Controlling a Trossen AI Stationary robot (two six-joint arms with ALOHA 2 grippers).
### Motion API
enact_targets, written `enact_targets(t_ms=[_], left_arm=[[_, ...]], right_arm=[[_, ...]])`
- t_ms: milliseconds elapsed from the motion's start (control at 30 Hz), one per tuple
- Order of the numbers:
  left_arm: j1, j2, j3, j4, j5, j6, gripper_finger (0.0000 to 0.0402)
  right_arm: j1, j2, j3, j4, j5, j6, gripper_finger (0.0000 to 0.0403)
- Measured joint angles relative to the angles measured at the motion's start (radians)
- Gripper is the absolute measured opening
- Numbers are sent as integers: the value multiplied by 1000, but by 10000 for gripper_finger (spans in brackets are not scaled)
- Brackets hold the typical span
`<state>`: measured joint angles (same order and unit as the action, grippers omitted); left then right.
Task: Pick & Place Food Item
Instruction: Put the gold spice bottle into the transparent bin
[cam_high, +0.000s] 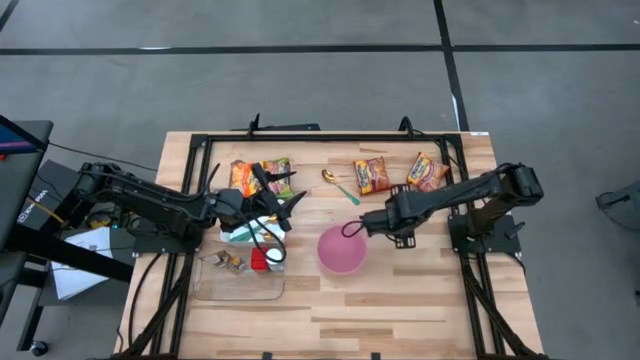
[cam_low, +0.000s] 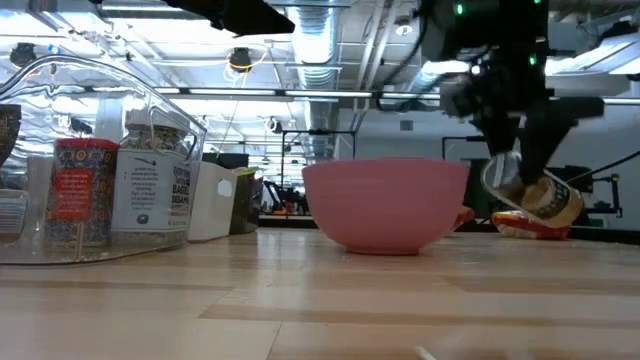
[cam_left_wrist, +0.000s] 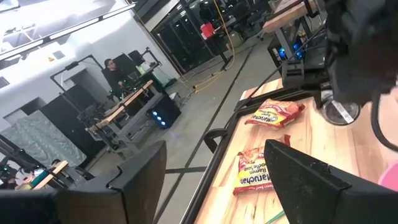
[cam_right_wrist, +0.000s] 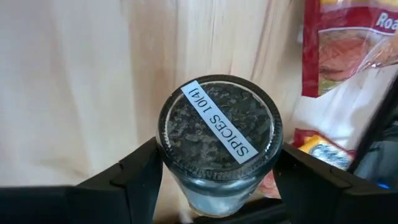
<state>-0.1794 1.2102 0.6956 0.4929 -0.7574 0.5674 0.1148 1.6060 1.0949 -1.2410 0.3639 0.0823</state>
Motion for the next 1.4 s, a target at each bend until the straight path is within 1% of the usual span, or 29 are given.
enact_targets(t_ms=[167, 333, 467, 567, 633, 733, 833, 933, 1033, 1100, 1167, 1267, 1333, 1400], left_arm=[[0, 0, 0, 0, -2, 0, 263], [0, 0, 0, 0, -2, -2, 263], [0, 0, 0, 0, -2, -8, 263], [0, 0, 0, 1, 6, -24, 263], [2, 0, 0, 0, 33, -37, 263], [2, 0, 0, 5, 135, -59, 263], [11, 0, 0, 27, 251, -90, 263], [33, 0, -1, 25, 359, -130, 263], [67, 0, -29, 75, 481, -150, 263], [91, 0, -69, 154, 593, -152, 263], [106, 0, -116, 276, 736, -131, 263], [97, 22, -179, 458, 916, -99, 264], [77, 53, -201, 558, 987, -96, 267], [53, 95, -200, 634, 1011, -66, 274]], right_arm=[[46, -57, 34, 33, -58, 113, 255], [128, -129, 42, 95, -70, 247, 255], [204, -201, 42, 168, -5, 362, 255], [270, -257, 42, 242, 78, 408, 255], [317, -294, 42, 294, 163, 422, 255], [392, -345, 43, 371, 311, 414, 255], [470, -378, 43, 452, 465, 361, 255], [543, -394, 43, 558, 610, 263, 255], [595, -397, 43, 683, 698, 137, 255], [615, -396, 43, 769, 718, 46, 255], [623, -389, 43, 875, 718, -50, 255], [622, -368, 43, 1026, 699, -197, 255], [607, -352, 43, 1119, 640, -292, 255], [580, -336, 43, 1217, 546, -368, 255]])
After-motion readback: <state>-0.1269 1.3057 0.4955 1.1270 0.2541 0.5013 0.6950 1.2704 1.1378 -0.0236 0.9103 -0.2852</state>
